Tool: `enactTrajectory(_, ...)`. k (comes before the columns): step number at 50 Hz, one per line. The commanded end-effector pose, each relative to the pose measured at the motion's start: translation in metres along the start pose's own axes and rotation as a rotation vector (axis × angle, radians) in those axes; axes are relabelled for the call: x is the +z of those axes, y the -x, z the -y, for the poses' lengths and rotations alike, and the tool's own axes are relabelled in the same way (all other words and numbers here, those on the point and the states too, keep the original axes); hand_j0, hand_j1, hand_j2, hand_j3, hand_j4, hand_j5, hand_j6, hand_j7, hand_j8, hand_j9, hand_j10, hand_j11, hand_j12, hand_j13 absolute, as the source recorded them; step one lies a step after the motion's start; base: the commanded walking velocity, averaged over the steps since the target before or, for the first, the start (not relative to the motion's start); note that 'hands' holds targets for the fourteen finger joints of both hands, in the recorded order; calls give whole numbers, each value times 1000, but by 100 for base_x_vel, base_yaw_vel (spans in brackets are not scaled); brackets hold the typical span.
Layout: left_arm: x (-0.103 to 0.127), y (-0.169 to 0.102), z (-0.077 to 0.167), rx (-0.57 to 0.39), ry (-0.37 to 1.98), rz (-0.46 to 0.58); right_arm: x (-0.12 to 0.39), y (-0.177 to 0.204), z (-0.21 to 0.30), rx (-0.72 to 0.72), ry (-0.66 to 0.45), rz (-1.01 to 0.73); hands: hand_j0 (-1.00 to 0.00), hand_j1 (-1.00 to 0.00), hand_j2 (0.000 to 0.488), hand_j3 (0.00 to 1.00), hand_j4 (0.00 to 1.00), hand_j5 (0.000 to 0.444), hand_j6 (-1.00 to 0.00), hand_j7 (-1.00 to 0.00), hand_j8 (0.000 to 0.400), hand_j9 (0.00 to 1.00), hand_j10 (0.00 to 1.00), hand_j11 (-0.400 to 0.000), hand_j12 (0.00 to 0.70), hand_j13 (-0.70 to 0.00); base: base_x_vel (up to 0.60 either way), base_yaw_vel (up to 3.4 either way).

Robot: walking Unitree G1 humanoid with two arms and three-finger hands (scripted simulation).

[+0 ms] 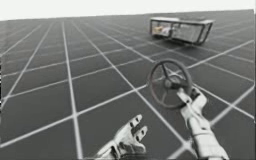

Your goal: Pick up and drop off the object

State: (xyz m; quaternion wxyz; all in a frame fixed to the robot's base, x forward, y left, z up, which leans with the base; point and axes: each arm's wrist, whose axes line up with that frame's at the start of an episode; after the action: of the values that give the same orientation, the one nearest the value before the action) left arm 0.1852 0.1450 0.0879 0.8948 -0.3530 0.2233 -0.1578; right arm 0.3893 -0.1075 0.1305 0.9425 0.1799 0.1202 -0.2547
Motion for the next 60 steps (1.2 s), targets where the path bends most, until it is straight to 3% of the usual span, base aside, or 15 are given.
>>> enactTrajectory(1,0,-1,2,2,-8,-8,4,-2,3,-2,-20,13,0,0,0,1000,1000,0,0,0,0,1000,1000,-400,0,-700,57,5)
enactTrajectory(60,0,-1,2,2,-8,-8,4,-2,3,-2,-20,13,0,0,0,1000,1000,0,0,0,0,1000,1000,-400,0,-700,58,4)
